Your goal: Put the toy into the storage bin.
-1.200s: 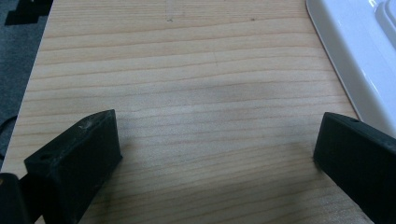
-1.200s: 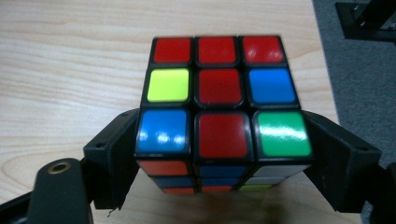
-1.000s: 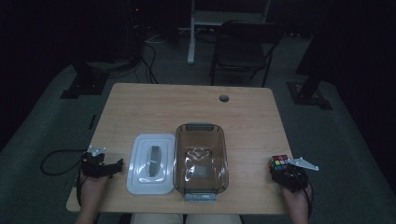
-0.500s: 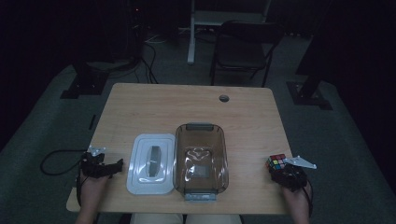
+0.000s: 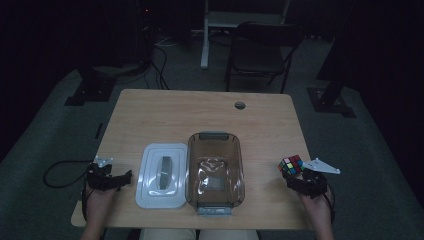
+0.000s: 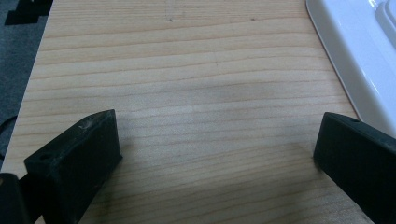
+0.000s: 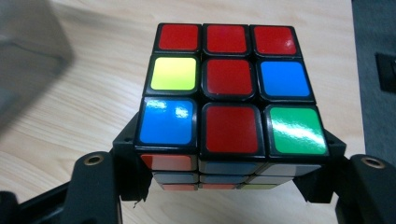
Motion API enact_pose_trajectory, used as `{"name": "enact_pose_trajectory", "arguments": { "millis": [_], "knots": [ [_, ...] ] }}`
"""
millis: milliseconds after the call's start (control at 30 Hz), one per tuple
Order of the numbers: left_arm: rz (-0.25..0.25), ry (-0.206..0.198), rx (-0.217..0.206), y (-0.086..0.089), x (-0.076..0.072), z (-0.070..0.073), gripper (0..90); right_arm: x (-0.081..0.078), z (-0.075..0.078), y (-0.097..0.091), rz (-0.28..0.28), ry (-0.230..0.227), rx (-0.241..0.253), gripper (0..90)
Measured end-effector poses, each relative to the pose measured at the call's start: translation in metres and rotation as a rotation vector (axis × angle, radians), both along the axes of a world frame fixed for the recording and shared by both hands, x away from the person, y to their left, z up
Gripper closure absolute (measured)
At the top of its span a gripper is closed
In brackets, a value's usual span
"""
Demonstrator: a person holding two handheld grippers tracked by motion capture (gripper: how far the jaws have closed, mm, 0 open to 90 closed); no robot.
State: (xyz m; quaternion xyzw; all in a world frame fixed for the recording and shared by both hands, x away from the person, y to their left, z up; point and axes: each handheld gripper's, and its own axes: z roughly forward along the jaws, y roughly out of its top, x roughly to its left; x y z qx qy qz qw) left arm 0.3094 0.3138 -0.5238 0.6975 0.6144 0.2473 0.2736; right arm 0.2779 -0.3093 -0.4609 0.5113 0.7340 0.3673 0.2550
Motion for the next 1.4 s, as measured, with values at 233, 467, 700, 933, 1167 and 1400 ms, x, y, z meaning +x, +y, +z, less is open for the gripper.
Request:
{"name": "enact_pose_trajectory", "arguments": {
  "millis": [233,467,700,933,1167,1400],
  "knots": [
    [0.000,0.000,0.000,0.000,0.000,0.000,1.2,-0.002,0.033,0.017,0.092,-0.060,0.015,33.8],
    [0.000,0.000,0.000,0.000,0.000,0.000,1.2,-0.007,0.065,0.038,0.222,-0.113,0.037,33.8],
    [0.000,0.000,0.000,0.000,0.000,0.000,1.2,-0.012,0.085,0.065,0.358,-0.137,0.032,33.8],
    [0.000,-0.001,0.000,0.000,0.000,0.000,1.2,-0.015,0.096,0.093,0.472,-0.145,0.019,33.8],
    [-0.001,0.000,0.000,0.000,0.000,0.000,1.2,-0.013,0.097,0.125,0.608,-0.111,-0.012,33.8],
    [-0.007,0.000,0.000,0.000,0.000,0.000,1.2,-0.005,0.089,0.153,0.701,-0.040,-0.058,33.7]
  ]
}}
